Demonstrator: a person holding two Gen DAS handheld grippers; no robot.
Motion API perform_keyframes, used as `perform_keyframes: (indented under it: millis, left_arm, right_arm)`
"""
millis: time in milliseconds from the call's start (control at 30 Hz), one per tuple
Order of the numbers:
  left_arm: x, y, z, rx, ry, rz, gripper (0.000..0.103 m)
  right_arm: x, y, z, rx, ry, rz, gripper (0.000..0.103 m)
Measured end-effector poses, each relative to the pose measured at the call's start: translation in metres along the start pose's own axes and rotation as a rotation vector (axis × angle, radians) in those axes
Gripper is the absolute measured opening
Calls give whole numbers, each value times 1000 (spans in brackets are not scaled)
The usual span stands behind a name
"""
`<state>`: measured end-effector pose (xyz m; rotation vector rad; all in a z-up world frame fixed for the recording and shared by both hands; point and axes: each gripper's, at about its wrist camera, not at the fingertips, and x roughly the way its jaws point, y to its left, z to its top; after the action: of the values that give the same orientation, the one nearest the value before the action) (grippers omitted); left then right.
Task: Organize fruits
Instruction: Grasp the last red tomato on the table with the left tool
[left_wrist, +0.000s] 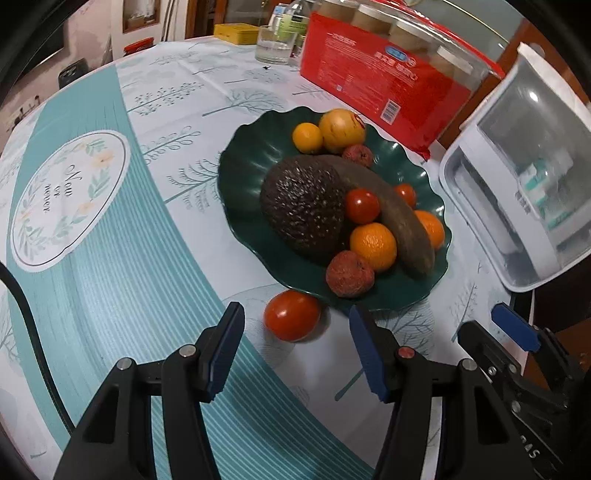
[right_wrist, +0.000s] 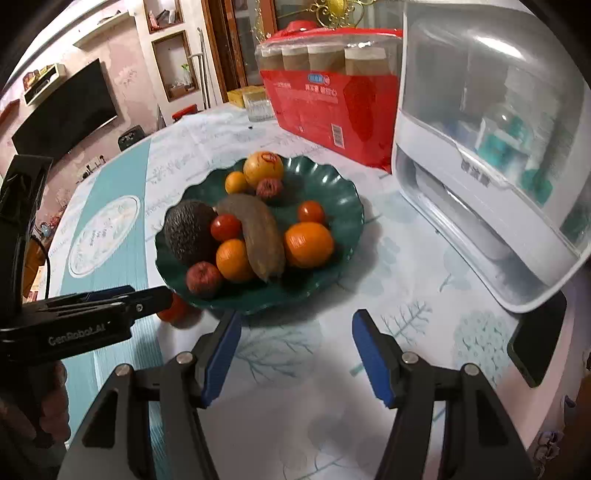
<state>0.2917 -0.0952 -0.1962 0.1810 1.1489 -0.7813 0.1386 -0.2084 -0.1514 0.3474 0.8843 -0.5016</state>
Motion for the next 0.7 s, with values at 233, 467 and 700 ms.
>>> perform_keyframes:
  millis: [233,467,700]
  left_arm:
    - [10,-7,-5,66,-5,11,54]
    - [17,-6,-8,105,-15,27,39]
    - [21,-3,-13,112,-20,19,35]
  right_arm:
    - [-7,-10,-14,17,22,-37,63]
    - [-12,-21,-24,42,34,-77,63]
    - [-12,-32,-33,73,74,-83,63]
